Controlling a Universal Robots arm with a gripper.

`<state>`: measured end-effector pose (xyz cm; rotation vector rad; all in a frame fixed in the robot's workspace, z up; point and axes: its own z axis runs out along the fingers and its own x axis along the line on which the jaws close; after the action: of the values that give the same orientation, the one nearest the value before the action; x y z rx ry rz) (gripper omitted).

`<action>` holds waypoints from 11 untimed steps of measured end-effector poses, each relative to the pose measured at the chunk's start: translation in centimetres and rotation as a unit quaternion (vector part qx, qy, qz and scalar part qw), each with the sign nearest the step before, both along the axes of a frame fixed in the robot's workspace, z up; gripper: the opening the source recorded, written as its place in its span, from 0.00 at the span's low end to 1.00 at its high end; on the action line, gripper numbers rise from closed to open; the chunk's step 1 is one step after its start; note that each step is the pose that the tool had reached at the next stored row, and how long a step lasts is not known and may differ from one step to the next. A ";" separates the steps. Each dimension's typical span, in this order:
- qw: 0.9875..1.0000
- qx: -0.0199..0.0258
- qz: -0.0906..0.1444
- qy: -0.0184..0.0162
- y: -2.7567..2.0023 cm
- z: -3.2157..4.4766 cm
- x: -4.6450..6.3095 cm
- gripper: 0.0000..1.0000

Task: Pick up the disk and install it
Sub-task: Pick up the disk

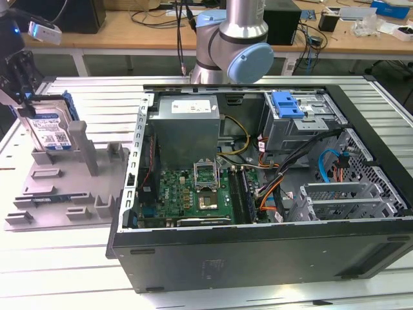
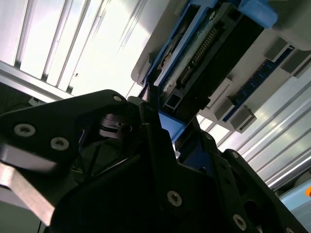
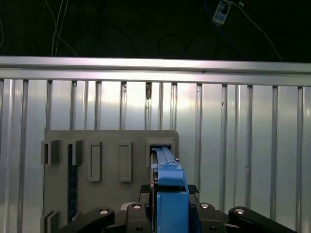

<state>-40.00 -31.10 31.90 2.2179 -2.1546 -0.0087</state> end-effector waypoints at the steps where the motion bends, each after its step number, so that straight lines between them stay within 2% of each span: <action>1: 1.000 0.000 0.000 0.000 0.00 0.05 0.0 0.37; 6: 1.000 0.000 0.000 -0.002 0.00 0.28 0.0 0.37; 11: 1.000 0.000 0.000 -0.006 0.00 0.68 0.0 0.37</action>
<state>-40.00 -31.10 32.59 2.2240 -2.1607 0.0056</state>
